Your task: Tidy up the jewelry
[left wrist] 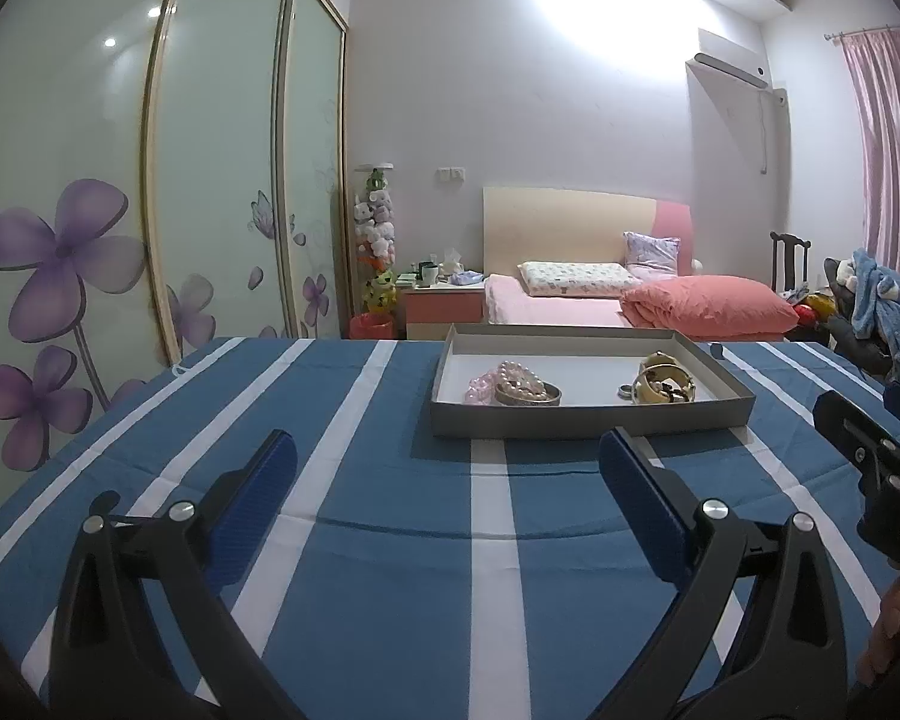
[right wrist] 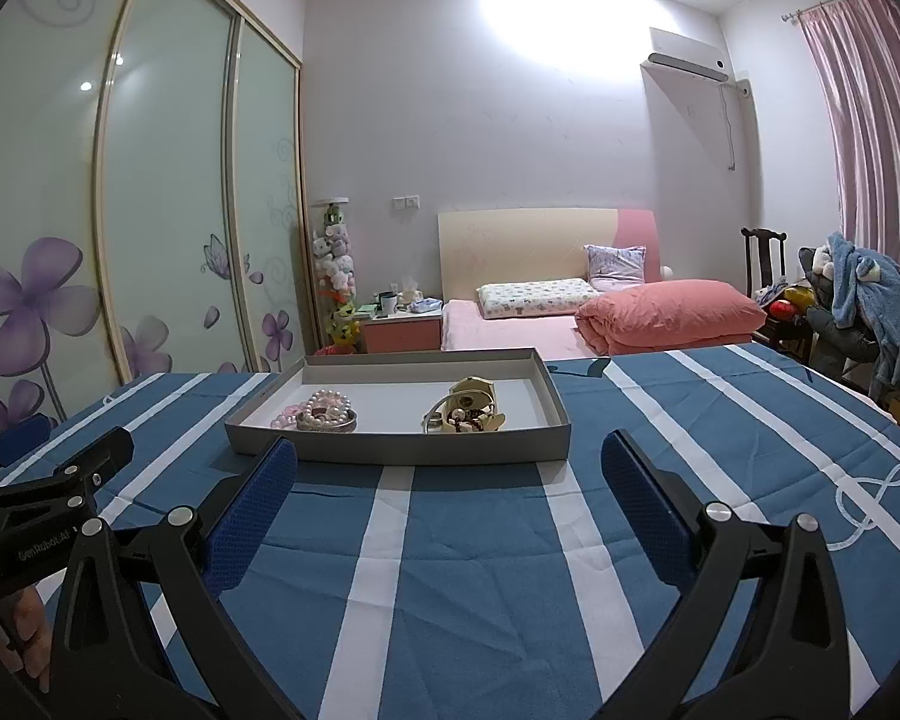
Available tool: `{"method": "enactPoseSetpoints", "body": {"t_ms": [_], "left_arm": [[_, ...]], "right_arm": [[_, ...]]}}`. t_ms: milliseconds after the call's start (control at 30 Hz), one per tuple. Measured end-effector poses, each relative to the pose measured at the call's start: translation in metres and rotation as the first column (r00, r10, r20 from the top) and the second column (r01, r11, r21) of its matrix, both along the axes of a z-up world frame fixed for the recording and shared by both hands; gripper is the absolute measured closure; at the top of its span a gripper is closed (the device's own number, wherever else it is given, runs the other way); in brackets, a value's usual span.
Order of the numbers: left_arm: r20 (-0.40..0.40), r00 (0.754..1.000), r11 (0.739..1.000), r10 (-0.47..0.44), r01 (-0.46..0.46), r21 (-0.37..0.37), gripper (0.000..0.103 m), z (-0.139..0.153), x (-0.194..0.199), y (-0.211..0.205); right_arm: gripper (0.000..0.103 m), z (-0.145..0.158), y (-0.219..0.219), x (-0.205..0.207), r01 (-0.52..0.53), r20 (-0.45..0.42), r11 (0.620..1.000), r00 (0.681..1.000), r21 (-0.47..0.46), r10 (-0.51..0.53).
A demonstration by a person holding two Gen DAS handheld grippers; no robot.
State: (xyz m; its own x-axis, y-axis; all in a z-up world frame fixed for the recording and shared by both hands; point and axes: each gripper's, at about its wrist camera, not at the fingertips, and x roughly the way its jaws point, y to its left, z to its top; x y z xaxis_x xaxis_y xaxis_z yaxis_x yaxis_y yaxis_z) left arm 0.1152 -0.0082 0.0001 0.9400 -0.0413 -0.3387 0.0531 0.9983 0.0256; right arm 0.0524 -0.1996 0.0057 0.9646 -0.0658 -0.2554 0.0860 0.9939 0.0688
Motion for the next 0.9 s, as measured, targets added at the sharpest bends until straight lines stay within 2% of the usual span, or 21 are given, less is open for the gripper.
{"method": "enactPoseSetpoints", "body": {"t_ms": [900], "left_arm": [[-0.018, 1.0, 1.0, -0.01, 0.01, -0.006, 0.005, -0.0007, 0.0006, -0.0022]], "right_arm": [[0.002, 0.0004, 0.0007, 0.0004, -0.001, 0.0, 1.0, 1.0, 0.002, 0.001]]}}
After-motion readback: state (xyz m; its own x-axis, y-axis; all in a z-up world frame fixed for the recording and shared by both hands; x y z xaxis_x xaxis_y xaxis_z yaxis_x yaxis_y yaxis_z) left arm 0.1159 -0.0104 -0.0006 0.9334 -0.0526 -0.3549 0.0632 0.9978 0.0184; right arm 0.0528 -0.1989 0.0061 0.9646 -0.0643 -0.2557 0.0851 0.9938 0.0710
